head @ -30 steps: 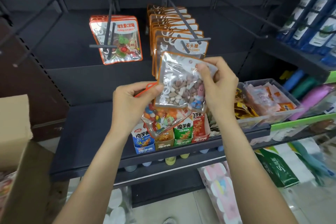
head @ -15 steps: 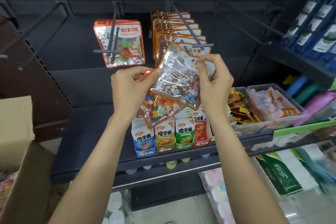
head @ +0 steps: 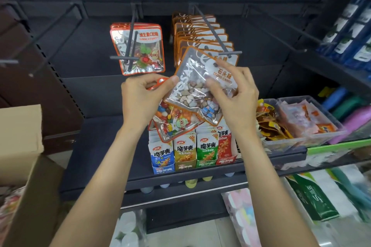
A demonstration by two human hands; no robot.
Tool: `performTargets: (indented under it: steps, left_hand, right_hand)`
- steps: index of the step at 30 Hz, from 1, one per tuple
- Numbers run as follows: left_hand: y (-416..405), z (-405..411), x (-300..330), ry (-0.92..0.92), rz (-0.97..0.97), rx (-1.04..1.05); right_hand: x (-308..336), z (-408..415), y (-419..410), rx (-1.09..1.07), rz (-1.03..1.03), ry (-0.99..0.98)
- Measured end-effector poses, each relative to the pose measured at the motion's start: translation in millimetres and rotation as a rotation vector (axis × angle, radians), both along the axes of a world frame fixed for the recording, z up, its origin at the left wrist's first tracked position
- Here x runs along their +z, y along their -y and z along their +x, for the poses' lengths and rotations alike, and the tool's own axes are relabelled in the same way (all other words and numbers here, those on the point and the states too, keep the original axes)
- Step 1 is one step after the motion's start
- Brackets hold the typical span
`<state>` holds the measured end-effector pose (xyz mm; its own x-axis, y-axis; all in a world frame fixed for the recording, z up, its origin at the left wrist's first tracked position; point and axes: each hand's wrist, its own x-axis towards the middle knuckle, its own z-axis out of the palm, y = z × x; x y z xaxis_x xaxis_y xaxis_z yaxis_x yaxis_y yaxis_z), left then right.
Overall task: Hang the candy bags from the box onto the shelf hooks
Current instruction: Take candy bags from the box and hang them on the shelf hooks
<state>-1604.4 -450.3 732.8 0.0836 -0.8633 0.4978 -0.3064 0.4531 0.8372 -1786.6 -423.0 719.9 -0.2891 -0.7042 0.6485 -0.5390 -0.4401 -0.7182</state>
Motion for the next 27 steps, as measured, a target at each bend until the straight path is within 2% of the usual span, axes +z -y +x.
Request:
performTargets:
  steps: [4,11,16,24,27]
  left_hand:
    - [1,1,-4,0.081,-0.041,0.065]
    - [-10,24,-29,0.202,0.038,0.181]
    - [-22,24,-23,0.12,0.026,0.125]
    - [-26,5,-14,0.0,0.061,-0.004]
    - [-27,-1,-12,-0.033,0.081,-0.036]
  right_hand:
    - [6,0,16,-0.028,0.072,-0.046]
    - [6,8,52,-0.294,0.066,-0.228]
    - [-5,13,51,-0.424,0.035,-0.371]
    - [-25,2,28,-0.309,0.053,-0.37]
    - [-22,0,10,-0.265,0.062,-0.311]
